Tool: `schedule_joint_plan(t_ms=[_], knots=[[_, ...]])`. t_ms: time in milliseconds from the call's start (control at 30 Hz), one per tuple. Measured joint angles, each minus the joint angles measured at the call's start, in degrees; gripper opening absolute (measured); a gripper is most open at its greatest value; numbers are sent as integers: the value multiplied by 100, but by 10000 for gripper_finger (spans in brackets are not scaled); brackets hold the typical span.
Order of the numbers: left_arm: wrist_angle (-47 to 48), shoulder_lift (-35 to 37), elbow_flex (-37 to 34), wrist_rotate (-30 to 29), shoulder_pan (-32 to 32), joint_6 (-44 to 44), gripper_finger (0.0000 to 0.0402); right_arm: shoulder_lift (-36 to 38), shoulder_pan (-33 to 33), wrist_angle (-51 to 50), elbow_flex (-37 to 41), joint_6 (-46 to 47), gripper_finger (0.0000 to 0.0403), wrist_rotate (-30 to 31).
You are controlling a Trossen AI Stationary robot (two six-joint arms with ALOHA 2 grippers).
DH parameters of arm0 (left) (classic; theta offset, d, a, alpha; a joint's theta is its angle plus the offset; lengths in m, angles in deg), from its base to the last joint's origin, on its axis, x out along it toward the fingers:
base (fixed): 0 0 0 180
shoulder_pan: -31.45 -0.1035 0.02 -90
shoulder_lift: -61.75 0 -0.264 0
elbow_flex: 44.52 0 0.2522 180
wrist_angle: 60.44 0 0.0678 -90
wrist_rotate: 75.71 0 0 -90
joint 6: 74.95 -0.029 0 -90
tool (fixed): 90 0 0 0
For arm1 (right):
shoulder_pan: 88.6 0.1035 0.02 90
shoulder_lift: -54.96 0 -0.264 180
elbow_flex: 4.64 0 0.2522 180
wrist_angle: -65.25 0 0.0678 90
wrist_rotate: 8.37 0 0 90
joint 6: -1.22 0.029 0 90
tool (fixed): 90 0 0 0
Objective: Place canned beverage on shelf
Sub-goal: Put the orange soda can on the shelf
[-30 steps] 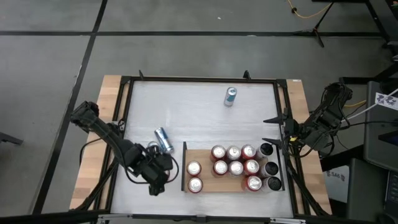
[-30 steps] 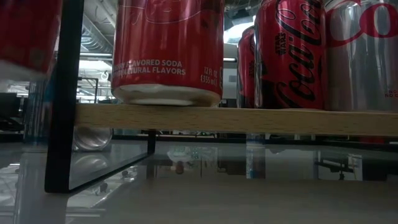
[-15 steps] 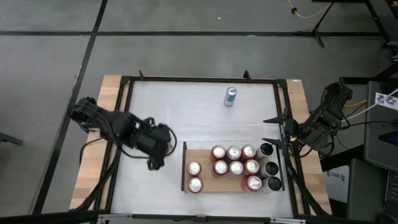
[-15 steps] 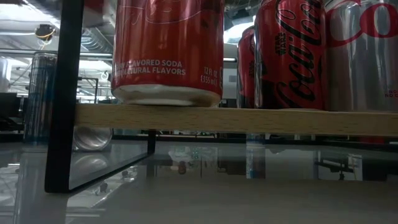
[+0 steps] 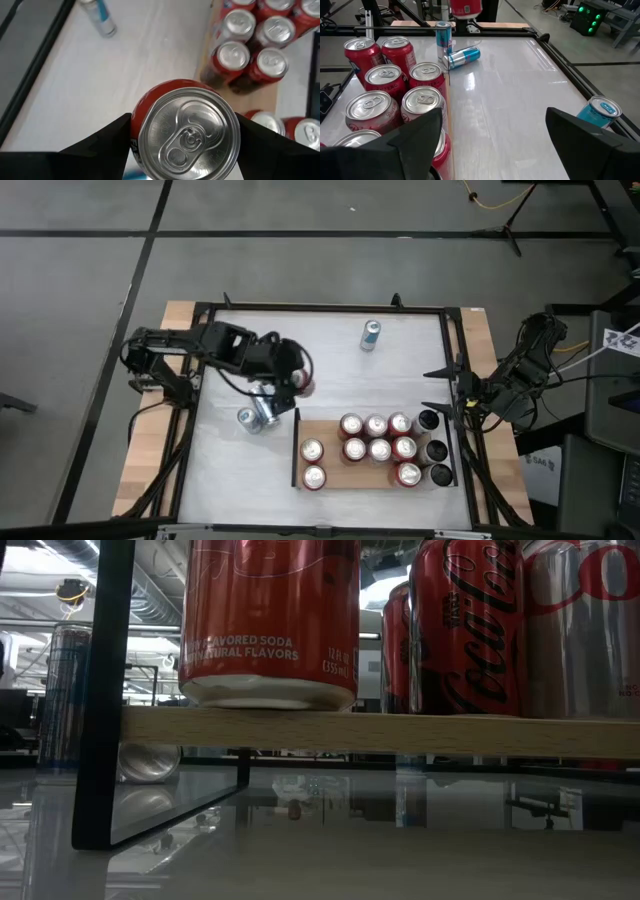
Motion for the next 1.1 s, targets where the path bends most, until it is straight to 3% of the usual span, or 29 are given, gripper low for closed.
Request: schedule_joint_plan(t_ms=[167,467,1100], knots=[[-504,-286,1,214,-191,-369,275,0,-1,0,0,-1,347,0],[-518,-1180,-3,799,-79,-389,275,-2,-1,-2,0,-2,347,0],[-1028,-1760,-5,797,12,-702,275,-2,1,-2,0,-1,347,0]])
